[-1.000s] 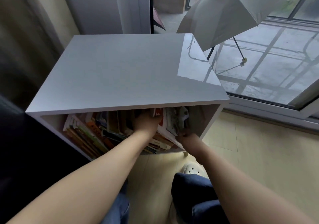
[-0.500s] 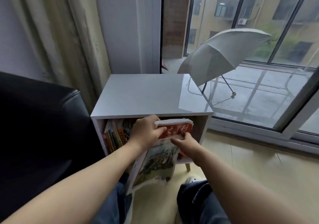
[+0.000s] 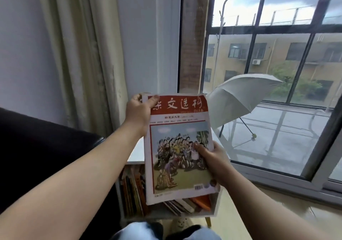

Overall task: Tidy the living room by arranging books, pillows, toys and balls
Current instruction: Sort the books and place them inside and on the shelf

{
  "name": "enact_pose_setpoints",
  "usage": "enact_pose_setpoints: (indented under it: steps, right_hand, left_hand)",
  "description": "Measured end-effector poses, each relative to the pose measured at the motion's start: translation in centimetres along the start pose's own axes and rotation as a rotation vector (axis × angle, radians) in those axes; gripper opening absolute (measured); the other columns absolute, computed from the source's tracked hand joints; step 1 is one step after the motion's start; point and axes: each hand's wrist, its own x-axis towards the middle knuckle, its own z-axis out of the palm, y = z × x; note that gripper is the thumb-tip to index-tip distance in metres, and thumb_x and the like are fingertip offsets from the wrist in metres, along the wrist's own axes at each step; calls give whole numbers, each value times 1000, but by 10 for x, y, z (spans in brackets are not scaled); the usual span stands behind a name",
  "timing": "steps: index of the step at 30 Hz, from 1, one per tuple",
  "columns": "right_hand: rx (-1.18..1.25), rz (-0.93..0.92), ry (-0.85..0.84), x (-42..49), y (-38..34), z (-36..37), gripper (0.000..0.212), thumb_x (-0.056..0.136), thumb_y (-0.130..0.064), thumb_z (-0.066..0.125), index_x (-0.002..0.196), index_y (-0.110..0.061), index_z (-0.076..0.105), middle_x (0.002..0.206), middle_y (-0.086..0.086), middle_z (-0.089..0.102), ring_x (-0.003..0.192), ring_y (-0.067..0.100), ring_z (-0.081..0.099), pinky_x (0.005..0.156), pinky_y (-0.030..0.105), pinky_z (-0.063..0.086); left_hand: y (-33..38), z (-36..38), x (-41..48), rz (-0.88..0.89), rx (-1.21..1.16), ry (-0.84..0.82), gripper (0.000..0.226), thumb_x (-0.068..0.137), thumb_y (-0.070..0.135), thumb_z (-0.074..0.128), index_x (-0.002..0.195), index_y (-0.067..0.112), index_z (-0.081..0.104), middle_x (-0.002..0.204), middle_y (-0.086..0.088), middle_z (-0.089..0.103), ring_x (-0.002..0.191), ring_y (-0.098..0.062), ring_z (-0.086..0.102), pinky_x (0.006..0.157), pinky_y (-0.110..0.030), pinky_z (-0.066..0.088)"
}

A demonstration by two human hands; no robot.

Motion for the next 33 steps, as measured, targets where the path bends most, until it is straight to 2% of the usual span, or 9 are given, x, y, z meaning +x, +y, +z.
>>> enact_pose_setpoints:
  steps: [2, 4, 9, 12, 15, 20, 26, 29, 33]
  right_hand:
    - [42, -28, 39, 18, -9, 6, 18, 85, -31, 64, 93, -16, 58, 92, 15, 72, 80, 29, 71, 73, 43, 58]
    - [113, 4, 86, 42, -16, 14, 19, 88, -33, 61, 93, -15, 57, 89, 13, 72, 79, 29, 70, 70, 42, 58]
    - [-3, 188, 63, 134, 8, 43, 21, 97, -18, 48, 107, -1, 54, 90, 12, 63, 75, 23, 61, 61, 32, 50]
    - [-437, 244, -23, 164, 61, 53, 11, 93, -11, 42, 99, -14, 52, 107, 12, 58, 106, 30, 57, 89, 39, 47]
    - [-690, 220, -13, 169, 88, 51, 23, 97, -23, 34, 116, -26, 47, 126, 4, 53, 130, 22, 39, 107, 38, 31]
    - [-550, 205, -40, 176, 102, 43, 32, 89, -30, 41, 118, -39, 50, 127, -2, 57, 127, 21, 45, 107, 47, 33]
    - [-403, 180, -97, 179, 108, 35, 20, 90, -31, 46, 105, -40, 55, 124, -2, 61, 116, 21, 54, 104, 47, 38]
    - [-306, 221, -71, 165, 81, 35, 35, 102, -25, 34, 129, -10, 51, 127, 7, 53, 122, 24, 47, 105, 31, 32]
    - [-254, 250, -51, 166, 80, 32, 45, 103, -34, 27, 132, -8, 48, 132, 10, 50, 124, 24, 45, 100, 26, 30]
  left_hand:
    - [-1, 6, 32, 61, 67, 80, 24, 91, 9, 58, 112, 16, 47, 107, -6, 57, 79, -18, 65, 62, -31, 58]
    - [-12, 9, 66, 94, 303, 53, 49, 94, 10, 52, 137, 20, 33, 134, -8, 45, 106, -24, 59, 84, -37, 56]
    - [-99, -1, 111, 18, 1061, -340, 54, 94, 12, 45, 145, 21, 28, 152, -5, 23, 131, -34, 37, 108, -47, 35]
    - [-167, -25, 98, -205, 1472, -638, 50, 99, 36, 35, 145, 18, 30, 157, -8, 17, 142, -29, 20, 117, -38, 19]
    - [-189, -40, 90, -211, 1696, -658, 76, 88, 65, 37, 150, 31, 10, 159, 1, -4, 146, -27, -6, 119, -40, 1]
    - [-166, -48, 98, -88, 1767, -862, 96, 76, 63, 61, 150, 32, 9, 159, -1, -2, 146, -28, -1, 119, -40, 7]
    - [-159, -53, 99, 144, 1781, -807, 52, 88, 45, 54, 138, 35, 43, 145, 8, 42, 132, -17, 41, 102, -28, 37]
    - [-153, -56, 101, 28, 1510, -644, 22, 89, 42, 55, 106, 34, 67, 114, 11, 66, 105, -13, 57, 81, -23, 41]
    - [-167, -64, 101, -137, 858, -305, 18, 84, 33, 68, 67, 25, 68, 69, 11, 67, 70, -6, 58, 68, -24, 42]
